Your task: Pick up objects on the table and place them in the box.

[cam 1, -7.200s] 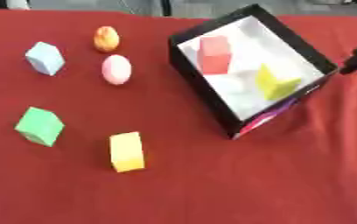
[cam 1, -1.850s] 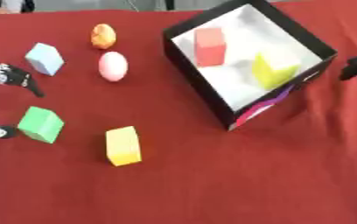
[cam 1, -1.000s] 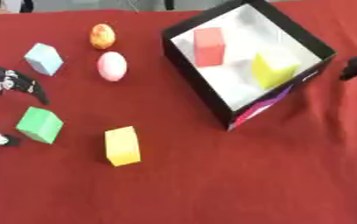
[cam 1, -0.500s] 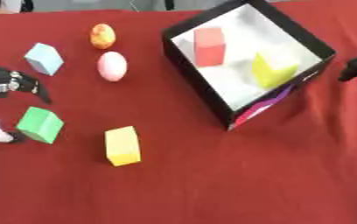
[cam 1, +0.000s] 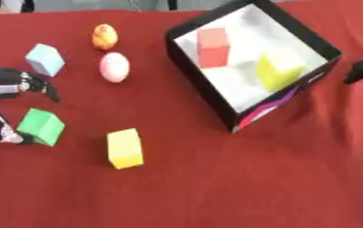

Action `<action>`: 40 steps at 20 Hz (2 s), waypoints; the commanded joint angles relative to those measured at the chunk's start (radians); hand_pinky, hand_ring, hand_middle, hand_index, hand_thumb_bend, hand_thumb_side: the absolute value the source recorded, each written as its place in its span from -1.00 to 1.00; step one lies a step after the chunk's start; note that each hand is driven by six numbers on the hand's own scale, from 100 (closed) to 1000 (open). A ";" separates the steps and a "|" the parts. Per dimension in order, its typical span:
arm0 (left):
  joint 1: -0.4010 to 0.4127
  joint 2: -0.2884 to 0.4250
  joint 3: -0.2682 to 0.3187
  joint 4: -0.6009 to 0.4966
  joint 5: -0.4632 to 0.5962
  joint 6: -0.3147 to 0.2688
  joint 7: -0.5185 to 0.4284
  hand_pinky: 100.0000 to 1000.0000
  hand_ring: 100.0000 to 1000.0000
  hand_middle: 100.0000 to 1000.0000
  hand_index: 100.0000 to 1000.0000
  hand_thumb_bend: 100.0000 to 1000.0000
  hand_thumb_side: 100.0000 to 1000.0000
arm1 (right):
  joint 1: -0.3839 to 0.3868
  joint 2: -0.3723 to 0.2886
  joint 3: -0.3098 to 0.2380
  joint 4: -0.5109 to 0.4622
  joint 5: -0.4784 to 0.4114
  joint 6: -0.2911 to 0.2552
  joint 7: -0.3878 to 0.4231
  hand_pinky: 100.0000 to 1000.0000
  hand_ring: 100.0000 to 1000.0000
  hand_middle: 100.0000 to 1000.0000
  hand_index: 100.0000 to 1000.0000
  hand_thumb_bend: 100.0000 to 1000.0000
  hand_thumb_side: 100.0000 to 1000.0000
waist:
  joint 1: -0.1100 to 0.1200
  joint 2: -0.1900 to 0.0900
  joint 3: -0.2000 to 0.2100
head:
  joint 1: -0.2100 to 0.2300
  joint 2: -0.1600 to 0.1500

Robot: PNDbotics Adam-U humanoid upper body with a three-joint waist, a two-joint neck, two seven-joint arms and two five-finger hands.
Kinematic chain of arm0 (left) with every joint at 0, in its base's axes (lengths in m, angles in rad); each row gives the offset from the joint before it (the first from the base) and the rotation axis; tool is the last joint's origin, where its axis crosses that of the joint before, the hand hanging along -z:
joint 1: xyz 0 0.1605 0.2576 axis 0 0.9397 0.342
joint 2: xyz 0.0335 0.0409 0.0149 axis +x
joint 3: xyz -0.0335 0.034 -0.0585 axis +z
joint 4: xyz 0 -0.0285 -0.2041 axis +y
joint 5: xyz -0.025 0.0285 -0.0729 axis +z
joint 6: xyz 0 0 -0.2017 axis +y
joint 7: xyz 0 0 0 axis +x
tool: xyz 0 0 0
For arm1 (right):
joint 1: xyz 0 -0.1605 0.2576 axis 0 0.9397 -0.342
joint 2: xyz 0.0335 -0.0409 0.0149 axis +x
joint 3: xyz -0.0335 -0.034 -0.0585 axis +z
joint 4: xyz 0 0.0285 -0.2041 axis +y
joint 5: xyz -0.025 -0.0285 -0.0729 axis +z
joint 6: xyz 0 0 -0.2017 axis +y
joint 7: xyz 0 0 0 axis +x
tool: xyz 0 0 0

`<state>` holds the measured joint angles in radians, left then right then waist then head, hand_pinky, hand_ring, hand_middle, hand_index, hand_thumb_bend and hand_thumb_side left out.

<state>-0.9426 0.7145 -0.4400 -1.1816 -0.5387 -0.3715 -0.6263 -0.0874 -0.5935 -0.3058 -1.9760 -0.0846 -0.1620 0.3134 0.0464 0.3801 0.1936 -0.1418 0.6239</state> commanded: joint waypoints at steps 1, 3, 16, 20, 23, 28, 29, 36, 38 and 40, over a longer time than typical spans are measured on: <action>-0.023 0.013 0.011 0.007 -0.016 -0.006 0.000 0.60 0.56 0.38 0.57 -0.11 -0.96 | -0.006 -0.022 -0.003 -0.008 0.001 0.000 0.002 0.97 0.27 0.18 0.43 -1.00 -0.06 | -0.002 -0.026 -0.001 | 0.005 0.003; -0.024 0.010 0.010 0.011 -0.020 -0.009 -0.003 0.54 0.46 0.24 0.54 -0.12 -0.95 | -0.006 -0.023 -0.003 -0.008 0.001 -0.001 0.003 0.97 0.27 0.18 0.43 -1.00 -0.07 | -0.001 -0.026 -0.001 | 0.005 0.004; -0.075 0.021 0.073 -0.163 -0.001 -0.021 0.059 -0.14 -0.28 -0.21 0.18 0.04 -1.00 | -0.002 -0.026 -0.010 -0.012 -0.012 0.004 -0.015 0.97 0.26 0.17 0.43 -1.00 -0.05 | 0.005 -0.032 0.000 | 0.016 0.012; -0.175 -0.086 0.105 -0.190 0.020 -0.013 0.083 -0.20 -0.35 -0.28 0.10 0.07 -1.00 | -0.007 -0.027 -0.025 -0.023 -0.051 0.015 -0.047 0.97 0.26 0.17 0.42 -1.00 -0.04 | 0.009 -0.038 -0.005 | 0.029 0.014; -0.240 -0.197 0.125 -0.149 -0.001 -0.007 0.098 -0.23 -0.37 -0.30 0.11 0.07 -1.00 | -0.020 -0.031 -0.042 -0.024 -0.098 0.027 -0.086 0.98 0.26 0.17 0.42 -1.00 -0.05 | 0.012 -0.042 -0.015 | 0.041 0.015; -0.305 -0.378 0.163 -0.038 -0.125 -0.037 0.164 -0.24 -0.38 -0.29 0.10 0.21 -1.00 | -0.052 -0.039 -0.073 -0.024 -0.129 0.030 -0.180 0.97 0.29 0.18 0.42 -1.00 -0.05 | 0.008 -0.042 -0.037 | 0.063 0.014; -0.315 -0.412 0.173 -0.014 -0.165 -0.051 0.191 -0.24 -0.40 -0.29 0.10 0.24 -1.00 | -0.060 -0.039 -0.074 -0.024 -0.128 0.023 -0.199 0.97 0.31 0.19 0.42 -1.00 -0.06 | 0.006 -0.041 -0.042 | 0.069 0.013; -0.345 -0.558 0.229 0.150 -0.323 -0.162 0.395 -0.26 -0.45 -0.32 0.11 0.01 -1.00 | -0.097 -0.040 -0.094 -0.024 -0.052 -0.014 -0.342 0.95 0.33 0.20 0.42 -1.00 -0.09 | 0.003 -0.032 -0.074 | 0.105 0.003; -0.350 -0.577 0.237 0.178 -0.342 -0.185 0.424 -0.25 -0.44 -0.30 0.12 0.06 -1.00 | -0.110 -0.042 -0.092 -0.024 -0.049 -0.018 -0.369 0.95 0.32 0.19 0.42 -1.00 -0.07 | 0.003 -0.028 -0.084 | 0.113 0.000; -0.353 -0.592 0.244 0.194 -0.372 -0.200 0.450 -0.25 -0.44 -0.31 0.12 0.07 -1.00 | -0.124 -0.044 -0.090 -0.024 -0.060 -0.021 -0.385 0.95 0.32 0.19 0.42 -1.00 -0.06 | 0.004 -0.024 -0.096 | 0.121 -0.002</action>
<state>-1.2682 0.1235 -0.2106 -0.9892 -0.8939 -0.5606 -0.1967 -0.2024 -0.6027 -0.3870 -1.9773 -0.1449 -0.1797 -0.0566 0.0550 0.3742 0.0961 -0.0276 0.6329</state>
